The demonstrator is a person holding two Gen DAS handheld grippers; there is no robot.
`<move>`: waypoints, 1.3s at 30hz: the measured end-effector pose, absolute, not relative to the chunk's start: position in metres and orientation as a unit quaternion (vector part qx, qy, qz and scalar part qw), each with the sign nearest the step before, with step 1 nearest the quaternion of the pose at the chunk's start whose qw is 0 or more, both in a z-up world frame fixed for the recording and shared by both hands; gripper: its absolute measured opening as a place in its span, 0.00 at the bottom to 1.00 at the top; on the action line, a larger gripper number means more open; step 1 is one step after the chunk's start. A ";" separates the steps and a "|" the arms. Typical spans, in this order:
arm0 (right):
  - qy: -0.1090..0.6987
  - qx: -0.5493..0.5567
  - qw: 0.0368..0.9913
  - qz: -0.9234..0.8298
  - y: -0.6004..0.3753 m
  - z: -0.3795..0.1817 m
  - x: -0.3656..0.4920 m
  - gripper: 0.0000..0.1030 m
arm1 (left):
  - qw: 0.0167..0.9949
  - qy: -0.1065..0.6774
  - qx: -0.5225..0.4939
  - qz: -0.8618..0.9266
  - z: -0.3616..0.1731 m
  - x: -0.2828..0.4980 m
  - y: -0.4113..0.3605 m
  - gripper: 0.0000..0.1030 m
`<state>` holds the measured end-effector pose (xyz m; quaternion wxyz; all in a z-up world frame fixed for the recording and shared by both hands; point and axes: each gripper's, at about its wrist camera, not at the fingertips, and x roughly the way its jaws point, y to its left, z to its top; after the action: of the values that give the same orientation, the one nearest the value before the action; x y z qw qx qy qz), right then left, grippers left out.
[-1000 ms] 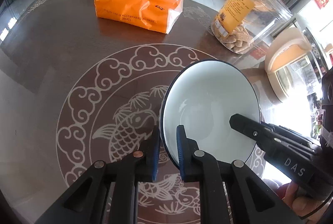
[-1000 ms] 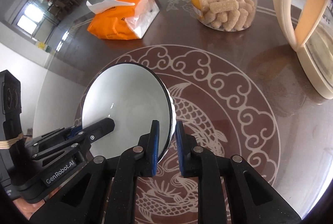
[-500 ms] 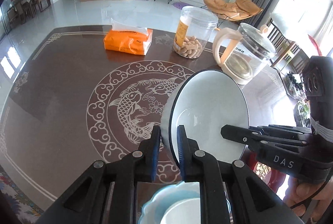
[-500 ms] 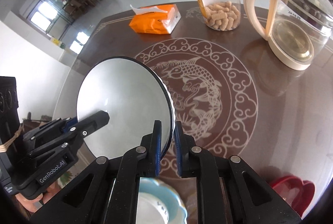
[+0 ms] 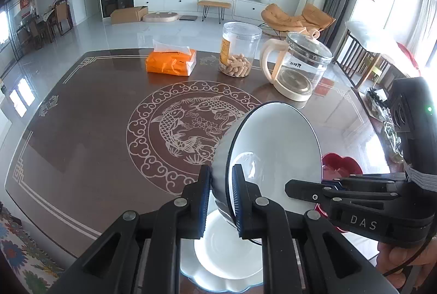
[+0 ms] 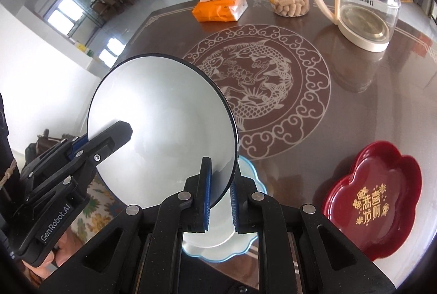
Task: Organize plates and bowls
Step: 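Carry the black-rimmed bowl with both tools over the nested blue scalloped bowl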
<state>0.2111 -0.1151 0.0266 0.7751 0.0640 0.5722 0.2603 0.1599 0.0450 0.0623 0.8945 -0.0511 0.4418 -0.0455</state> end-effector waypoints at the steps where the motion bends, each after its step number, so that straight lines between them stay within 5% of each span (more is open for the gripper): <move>1: 0.572 0.064 0.775 0.260 -0.116 0.026 0.207 0.14 | 0.894 0.443 -0.050 -0.046 0.061 0.156 0.044 0.15; 24: 0.613 0.057 0.756 0.224 -0.116 -0.037 0.164 0.14 | 0.842 0.532 -0.075 -0.046 -0.047 0.119 0.046 0.15; 39: 0.596 -0.035 0.778 0.194 -0.093 -0.048 0.156 0.11 | 0.847 0.526 -0.066 -0.045 -0.048 0.117 0.048 0.15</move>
<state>0.1562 -0.0927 -0.0483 0.7782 -0.0353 0.5964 0.1936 0.1171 0.0478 -0.0476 0.8467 -0.0658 0.5261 -0.0455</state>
